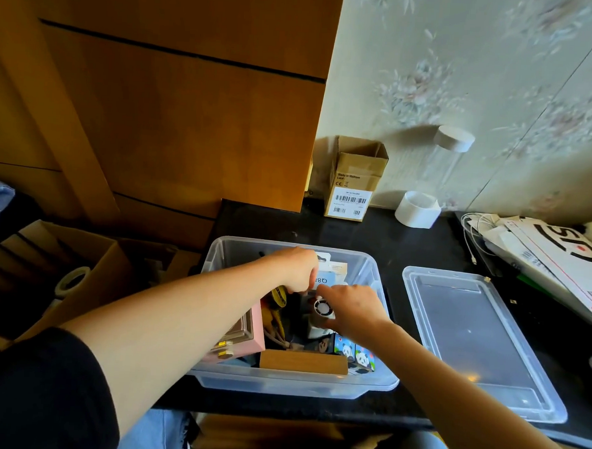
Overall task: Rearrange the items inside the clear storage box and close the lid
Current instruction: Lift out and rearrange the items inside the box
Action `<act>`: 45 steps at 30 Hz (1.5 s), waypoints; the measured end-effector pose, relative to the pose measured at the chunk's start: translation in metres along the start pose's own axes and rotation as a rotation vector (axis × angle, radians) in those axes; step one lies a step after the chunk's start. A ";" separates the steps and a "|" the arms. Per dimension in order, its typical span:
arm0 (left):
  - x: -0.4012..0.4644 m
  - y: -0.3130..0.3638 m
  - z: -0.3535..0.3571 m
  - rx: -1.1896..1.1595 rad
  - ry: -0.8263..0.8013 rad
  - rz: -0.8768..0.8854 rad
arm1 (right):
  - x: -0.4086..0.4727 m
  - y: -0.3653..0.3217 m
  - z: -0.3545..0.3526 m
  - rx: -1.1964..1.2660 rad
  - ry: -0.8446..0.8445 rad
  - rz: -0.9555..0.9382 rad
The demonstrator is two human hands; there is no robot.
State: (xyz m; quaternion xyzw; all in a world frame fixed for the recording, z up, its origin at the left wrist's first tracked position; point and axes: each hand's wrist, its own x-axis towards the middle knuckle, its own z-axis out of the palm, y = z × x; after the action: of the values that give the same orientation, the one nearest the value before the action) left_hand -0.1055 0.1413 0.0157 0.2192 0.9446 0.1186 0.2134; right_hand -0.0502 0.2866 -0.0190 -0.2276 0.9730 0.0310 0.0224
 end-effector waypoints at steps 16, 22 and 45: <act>-0.031 -0.022 -0.043 -0.079 0.017 0.109 | -0.014 0.016 -0.025 0.326 0.033 0.230; -0.066 -0.058 -0.042 -0.284 0.143 0.107 | -0.010 0.006 -0.033 0.461 -0.012 0.162; -0.145 -0.077 -0.010 -0.510 0.419 0.025 | 0.023 -0.025 -0.031 0.804 -0.218 0.203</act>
State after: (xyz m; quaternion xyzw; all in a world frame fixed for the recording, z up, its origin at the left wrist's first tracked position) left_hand -0.0207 0.0048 0.0510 0.1411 0.9051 0.3964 0.0609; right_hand -0.0610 0.2516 0.0091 -0.0994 0.9171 -0.3247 0.2088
